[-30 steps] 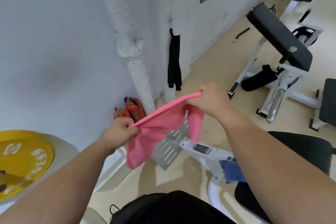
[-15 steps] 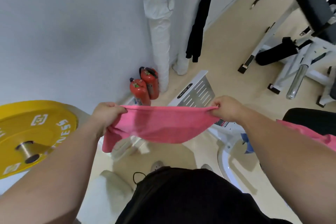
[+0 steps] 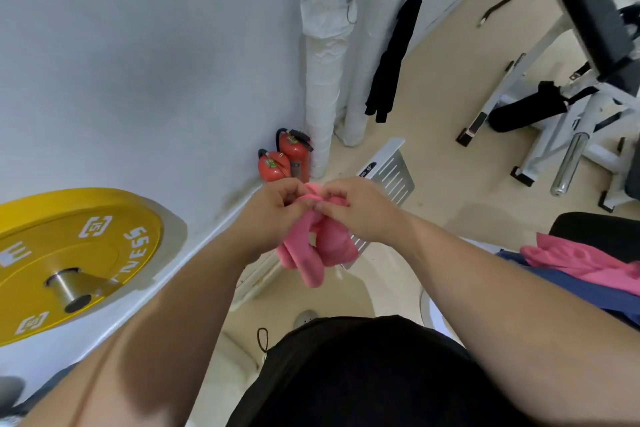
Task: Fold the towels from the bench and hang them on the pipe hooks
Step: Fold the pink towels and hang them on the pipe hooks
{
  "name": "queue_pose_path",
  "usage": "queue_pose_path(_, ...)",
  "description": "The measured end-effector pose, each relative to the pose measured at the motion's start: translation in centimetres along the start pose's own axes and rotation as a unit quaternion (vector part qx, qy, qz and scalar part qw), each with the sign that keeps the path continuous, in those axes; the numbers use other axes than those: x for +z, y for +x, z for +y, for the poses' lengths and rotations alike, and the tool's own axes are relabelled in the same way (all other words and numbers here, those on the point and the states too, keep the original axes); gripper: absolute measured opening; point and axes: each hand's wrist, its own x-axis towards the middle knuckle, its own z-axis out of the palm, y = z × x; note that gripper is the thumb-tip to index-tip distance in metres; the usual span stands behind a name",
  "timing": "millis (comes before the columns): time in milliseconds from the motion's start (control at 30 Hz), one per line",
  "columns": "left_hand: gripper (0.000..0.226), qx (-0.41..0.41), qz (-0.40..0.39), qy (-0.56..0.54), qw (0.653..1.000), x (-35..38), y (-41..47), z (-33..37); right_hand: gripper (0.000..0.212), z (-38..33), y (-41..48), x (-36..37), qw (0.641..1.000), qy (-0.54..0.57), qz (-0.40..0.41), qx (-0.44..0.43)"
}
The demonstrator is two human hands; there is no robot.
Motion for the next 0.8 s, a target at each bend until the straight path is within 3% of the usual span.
queue_pose_path(233, 0.022, -0.028, -0.034, 0.086, 0.995, -2.4, -0.4, -2.7, 0.026, 0.8, 0.5, -1.7, 0.979, 0.021, 0.16, 0.123)
queue_pose_path(300, 0.027, -0.047, -0.031, 0.072, 0.996, -2.8, -0.6, -3.7, 0.024, 1.5, 0.5, -2.4, 0.97, 0.044, 0.185, 0.148)
queue_pose_path(433, 0.013, -0.079, -0.013, -0.005, 0.997, -3.5, -1.0, -4.7, 0.026, 2.6, 0.5, -3.8, 0.949, 0.099, 0.232, 0.188)
queue_pose_path(533, 0.006, -0.101, 0.053, -0.168, 0.979, -3.8, -0.9, -4.8, 0.023, 3.2, 0.8, -4.1, 0.941, 0.117, 0.225, 0.222)
queue_pose_path(600, 0.012, -0.11, 0.089, -0.263, 0.954, -3.5, -0.9, -4.0, 0.013, 3.4, 1.0, -4.0, 0.939, 0.116, 0.212, 0.243)
queue_pose_path(800, 0.03, -0.116, 0.115, -0.254, 0.953, -1.4, -0.6, -0.7, 0.014, -1.0, 0.3, -1.1, 0.957, 0.152, 0.123, 0.216)
